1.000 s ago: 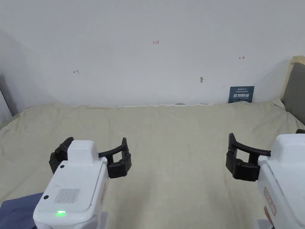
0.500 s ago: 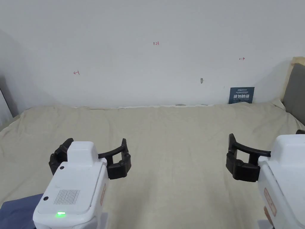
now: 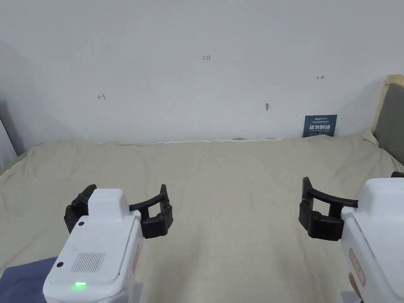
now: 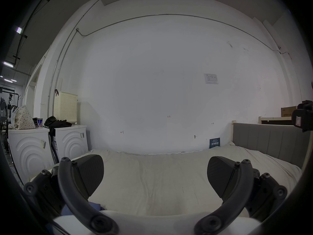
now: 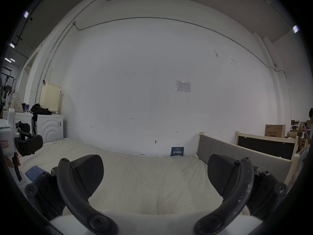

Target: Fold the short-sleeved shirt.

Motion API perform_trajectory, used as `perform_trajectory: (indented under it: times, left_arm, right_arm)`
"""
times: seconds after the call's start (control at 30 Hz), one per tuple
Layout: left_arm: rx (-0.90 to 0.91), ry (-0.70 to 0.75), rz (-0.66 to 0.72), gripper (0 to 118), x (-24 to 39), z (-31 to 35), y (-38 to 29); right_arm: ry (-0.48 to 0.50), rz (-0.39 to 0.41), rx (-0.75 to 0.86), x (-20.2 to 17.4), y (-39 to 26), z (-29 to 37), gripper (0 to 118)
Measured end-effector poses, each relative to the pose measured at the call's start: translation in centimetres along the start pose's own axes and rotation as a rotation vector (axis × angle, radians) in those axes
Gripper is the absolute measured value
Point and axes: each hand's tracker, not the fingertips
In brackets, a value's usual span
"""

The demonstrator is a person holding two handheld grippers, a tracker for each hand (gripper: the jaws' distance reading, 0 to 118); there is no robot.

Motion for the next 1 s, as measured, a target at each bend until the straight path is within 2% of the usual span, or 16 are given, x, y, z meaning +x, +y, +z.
perform_trajectory:
  times: [0.33, 0.53, 0.7, 0.9, 1.0]
  left_arm:
    - [-0.001, -0.001, -0.005, 118, -0.3, -0.1, -0.3]
    - [-0.002, -0.004, 0.005, 118, -0.3, 0.4, 0.5]
    - [0.008, -0.012, 0.024, 118, -0.4, 0.6, 1.0]
    - [0.01, -0.008, 0.034, 118, -0.6, 0.4, 1.0]
    - [0.009, -0.006, 0.037, 118, -0.7, 0.3, 1.0]
  right_arm:
    - [-0.01, -0.02, -0.047, -0.2, 0.5, -0.4, 118]
    - [-0.098, -0.137, -0.348, -0.2, 1.7, -2.2, 118]
    - [-0.152, -0.216, -0.511, -0.2, 2.6, -3.0, 118]
    - [-0.176, -0.218, -0.552, -0.4, 2.6, -3.3, 118]
    - [-0.152, -0.206, -0.545, -0.5, 2.4, -3.3, 118]
